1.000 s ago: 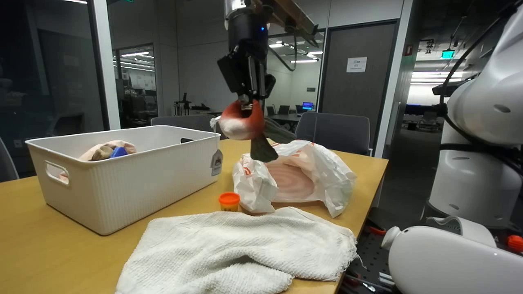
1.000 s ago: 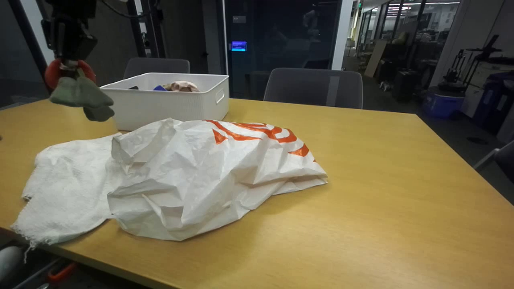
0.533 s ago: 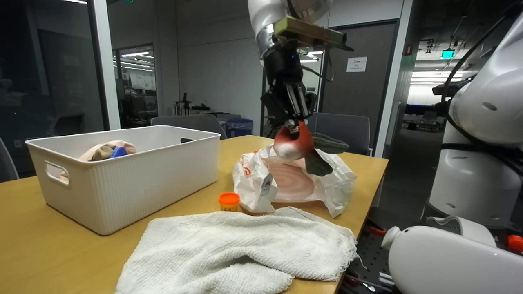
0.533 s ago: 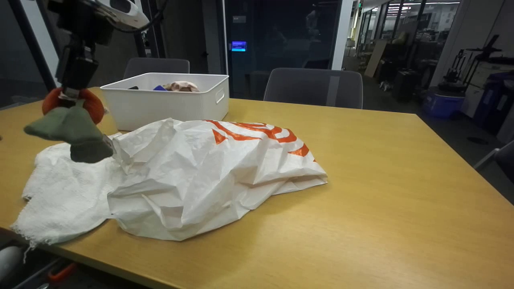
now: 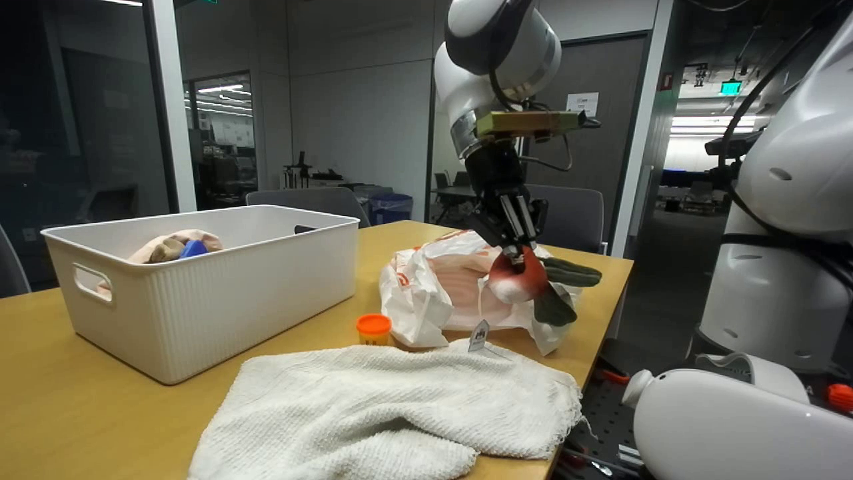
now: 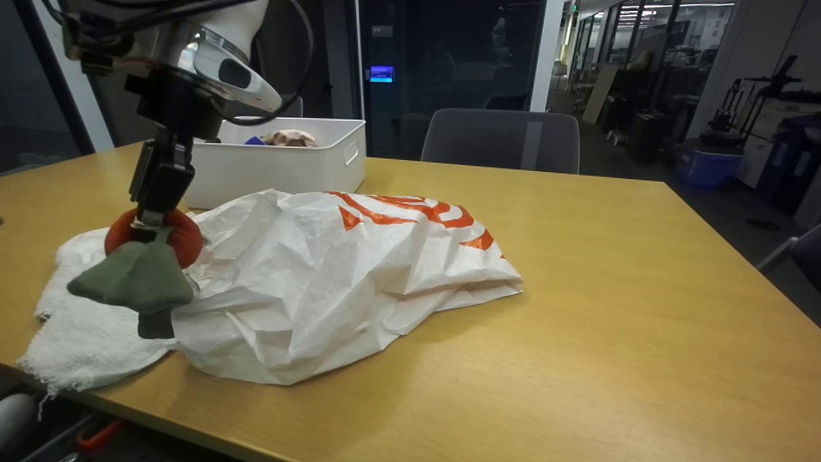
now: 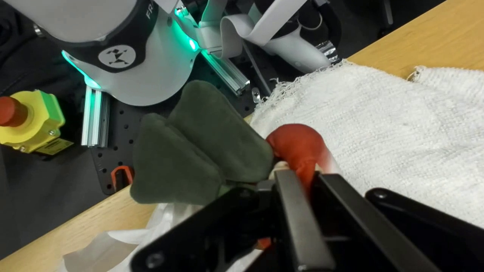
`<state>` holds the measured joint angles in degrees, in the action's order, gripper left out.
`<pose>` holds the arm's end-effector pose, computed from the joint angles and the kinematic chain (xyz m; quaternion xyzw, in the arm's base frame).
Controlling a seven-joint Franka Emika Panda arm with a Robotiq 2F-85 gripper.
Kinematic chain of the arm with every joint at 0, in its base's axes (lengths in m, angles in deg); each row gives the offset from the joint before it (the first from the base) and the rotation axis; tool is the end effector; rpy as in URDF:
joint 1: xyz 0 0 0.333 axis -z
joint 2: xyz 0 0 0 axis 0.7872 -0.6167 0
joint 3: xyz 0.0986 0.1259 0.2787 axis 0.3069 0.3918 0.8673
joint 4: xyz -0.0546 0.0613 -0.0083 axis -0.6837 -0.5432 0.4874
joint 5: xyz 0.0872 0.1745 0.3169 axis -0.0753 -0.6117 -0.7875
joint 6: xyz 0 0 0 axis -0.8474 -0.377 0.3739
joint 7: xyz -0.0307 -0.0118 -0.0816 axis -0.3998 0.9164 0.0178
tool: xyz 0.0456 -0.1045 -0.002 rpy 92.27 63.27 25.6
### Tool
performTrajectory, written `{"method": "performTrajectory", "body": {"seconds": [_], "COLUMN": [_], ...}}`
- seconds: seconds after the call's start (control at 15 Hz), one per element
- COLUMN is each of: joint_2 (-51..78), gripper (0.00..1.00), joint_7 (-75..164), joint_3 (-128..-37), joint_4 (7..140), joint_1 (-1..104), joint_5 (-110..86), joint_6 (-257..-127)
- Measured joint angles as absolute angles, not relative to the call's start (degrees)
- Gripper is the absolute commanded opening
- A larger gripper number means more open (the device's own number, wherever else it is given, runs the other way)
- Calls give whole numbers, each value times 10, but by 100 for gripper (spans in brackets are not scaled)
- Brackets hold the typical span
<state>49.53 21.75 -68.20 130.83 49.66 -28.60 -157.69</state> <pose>0.3110 0.0890 0.3494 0.9463 -0.1853 -0.2648 0.0089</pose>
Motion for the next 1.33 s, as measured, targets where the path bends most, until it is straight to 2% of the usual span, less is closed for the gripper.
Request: {"method": "performTrajectory", "body": {"seconds": [0.27,0.67,0.93,1.13,1.33], "joint_2": [455,413,410,400,385], "gripper": [17,20,14,14,15], "joint_7": [226,194,157,158,217], "joint_3": [-681,-675,-670,-669,-670], "joint_4": [1322,1322,1326,1331,1331], "joint_1": [497,496,495,481,453], "joint_5": [-229,-60,-6,-42,-167], "joint_6": [-1658,-1799,-1883,-1937,-1994]}}
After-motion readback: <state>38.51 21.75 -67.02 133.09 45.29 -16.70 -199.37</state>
